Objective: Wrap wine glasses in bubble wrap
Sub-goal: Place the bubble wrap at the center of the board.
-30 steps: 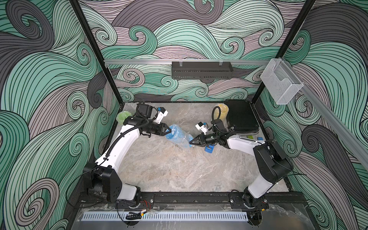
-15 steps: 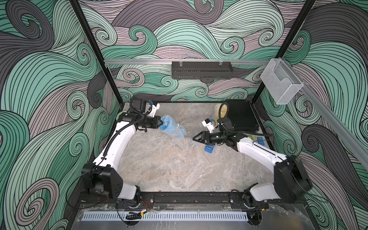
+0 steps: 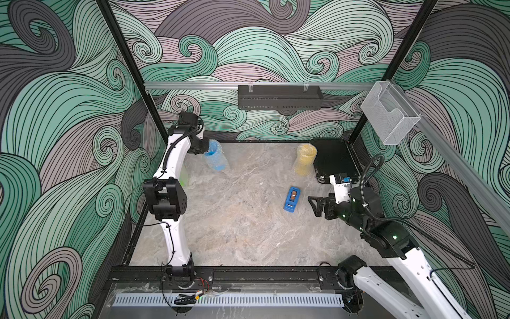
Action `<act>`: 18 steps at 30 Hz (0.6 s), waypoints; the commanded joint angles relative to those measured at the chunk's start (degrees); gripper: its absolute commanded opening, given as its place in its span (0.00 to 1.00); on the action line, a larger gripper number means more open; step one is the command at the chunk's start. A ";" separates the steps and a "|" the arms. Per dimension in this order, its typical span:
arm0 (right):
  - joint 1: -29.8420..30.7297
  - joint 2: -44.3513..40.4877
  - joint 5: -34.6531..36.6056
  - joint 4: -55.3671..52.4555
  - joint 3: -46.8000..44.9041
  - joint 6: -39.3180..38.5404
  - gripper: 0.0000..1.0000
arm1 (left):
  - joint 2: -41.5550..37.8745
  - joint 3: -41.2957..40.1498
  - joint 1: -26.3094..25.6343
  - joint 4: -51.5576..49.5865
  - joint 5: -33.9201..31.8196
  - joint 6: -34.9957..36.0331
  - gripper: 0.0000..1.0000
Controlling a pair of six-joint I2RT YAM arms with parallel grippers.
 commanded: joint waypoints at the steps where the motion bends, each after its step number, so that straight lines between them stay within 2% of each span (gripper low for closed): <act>1: -0.44 1.99 6.82 -3.46 -0.70 -4.36 0.99 | 1.90 2.60 1.02 -5.17 -0.36 2.40 0.00; 10: -1.06 7.52 5.64 -3.26 0.52 -4.75 0.99 | 5.13 2.79 1.08 -5.08 -7.33 5.16 0.00; 11: -1.12 7.53 5.69 -3.12 0.37 -4.75 0.99 | 5.32 2.96 1.10 -5.22 -7.48 5.22 0.02; 14: -1.53 7.63 6.06 -3.09 0.05 -5.39 0.99 | 6.03 3.06 1.03 -5.17 -8.16 5.54 0.22; 18: -2.58 8.60 6.67 -2.34 -0.10 -6.58 0.99 | 5.03 3.41 1.03 -5.01 -9.50 5.88 0.43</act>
